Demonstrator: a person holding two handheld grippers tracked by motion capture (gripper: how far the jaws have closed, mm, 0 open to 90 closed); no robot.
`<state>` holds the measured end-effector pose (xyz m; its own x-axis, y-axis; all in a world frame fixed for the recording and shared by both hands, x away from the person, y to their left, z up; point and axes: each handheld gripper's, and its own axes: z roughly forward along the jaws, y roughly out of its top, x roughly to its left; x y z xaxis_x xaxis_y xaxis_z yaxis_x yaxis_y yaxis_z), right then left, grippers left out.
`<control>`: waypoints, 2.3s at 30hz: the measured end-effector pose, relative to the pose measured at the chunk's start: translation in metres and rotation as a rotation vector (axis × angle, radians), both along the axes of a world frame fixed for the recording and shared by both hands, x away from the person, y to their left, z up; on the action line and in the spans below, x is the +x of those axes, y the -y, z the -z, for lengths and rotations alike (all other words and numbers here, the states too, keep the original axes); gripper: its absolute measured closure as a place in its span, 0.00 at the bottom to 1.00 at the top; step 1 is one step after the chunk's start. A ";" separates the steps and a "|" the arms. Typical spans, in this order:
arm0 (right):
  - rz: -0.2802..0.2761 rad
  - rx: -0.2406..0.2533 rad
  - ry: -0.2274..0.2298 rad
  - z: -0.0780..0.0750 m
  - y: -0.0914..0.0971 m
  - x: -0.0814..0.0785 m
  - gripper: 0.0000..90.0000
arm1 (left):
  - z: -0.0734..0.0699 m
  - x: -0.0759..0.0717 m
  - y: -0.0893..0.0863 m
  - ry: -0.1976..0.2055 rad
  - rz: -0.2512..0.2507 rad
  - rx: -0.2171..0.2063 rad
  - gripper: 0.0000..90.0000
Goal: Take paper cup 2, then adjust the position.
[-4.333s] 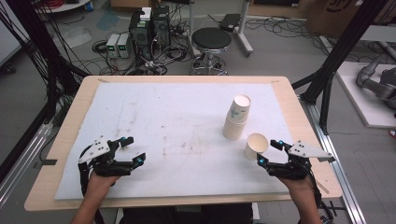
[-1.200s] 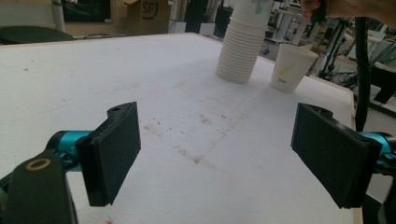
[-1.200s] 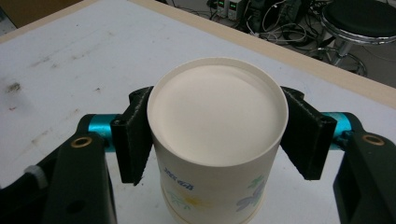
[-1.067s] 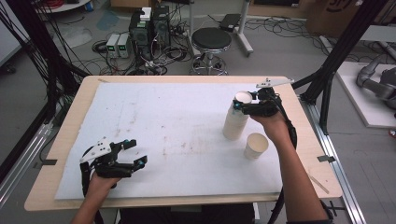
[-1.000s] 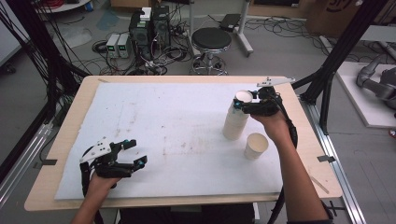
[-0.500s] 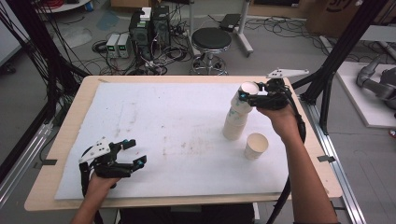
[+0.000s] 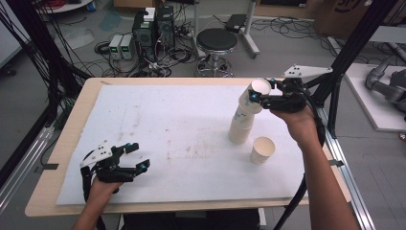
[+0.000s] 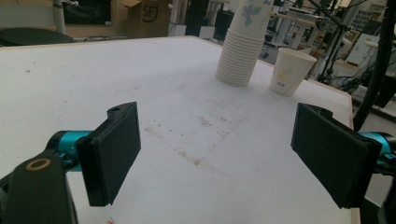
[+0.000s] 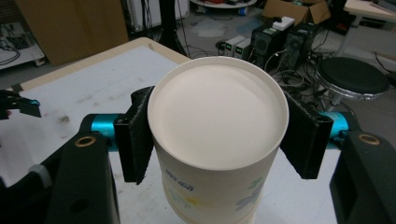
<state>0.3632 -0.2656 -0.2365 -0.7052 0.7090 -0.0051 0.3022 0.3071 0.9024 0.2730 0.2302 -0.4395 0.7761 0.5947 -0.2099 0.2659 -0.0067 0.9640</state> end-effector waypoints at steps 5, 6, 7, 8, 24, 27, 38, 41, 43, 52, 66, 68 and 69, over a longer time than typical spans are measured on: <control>-0.044 0.001 0.006 -0.004 -0.002 -0.012 0.40 | 0.000 0.001 0.000 -0.002 0.001 -0.005 0.18; -0.053 -0.002 -0.001 -0.004 -0.004 -0.014 0.40 | 0.000 0.001 0.000 -0.001 0.005 -0.004 0.18; -0.066 -0.003 0.004 -0.003 -0.005 -0.016 0.40 | 0.000 0.001 0.000 0.002 0.004 -0.006 0.18; -0.076 -0.001 -0.004 -0.003 -0.006 -0.018 0.40 | 0.000 0.001 0.000 0.002 0.005 -0.007 0.18; -0.152 -0.008 -0.055 0.036 -0.022 -0.026 0.39 | -0.002 0.001 0.000 0.013 0.004 -0.029 0.18; -0.160 -0.003 -0.053 0.038 -0.023 -0.027 0.39 | -0.001 0.002 0.001 0.008 0.011 -0.030 0.18; -0.265 0.002 -0.068 0.062 -0.043 -0.032 0.39 | -0.005 -0.003 0.005 0.047 0.027 -0.018 0.15; -0.292 0.008 -0.077 0.071 -0.050 -0.034 0.39 | -0.008 -0.005 0.009 0.058 0.031 -0.022 0.15; -0.301 0.007 -0.078 0.077 -0.053 -0.035 0.39 | -0.011 -0.006 0.013 0.065 0.047 -0.008 0.15; -0.338 0.006 -0.089 0.092 -0.063 -0.041 0.39 | -0.021 -0.004 0.030 0.085 0.128 -0.004 0.15; -0.391 0.002 -0.109 0.103 -0.077 -0.047 0.39 | -0.032 0.006 0.077 0.122 0.253 0.028 0.15; -0.399 -0.001 -0.108 0.104 -0.079 -0.047 0.39 | -0.033 0.007 0.084 0.127 0.272 0.035 0.15; -0.402 -0.002 -0.108 0.105 -0.080 -0.047 0.39 | -0.034 0.008 0.087 0.128 0.279 0.039 0.15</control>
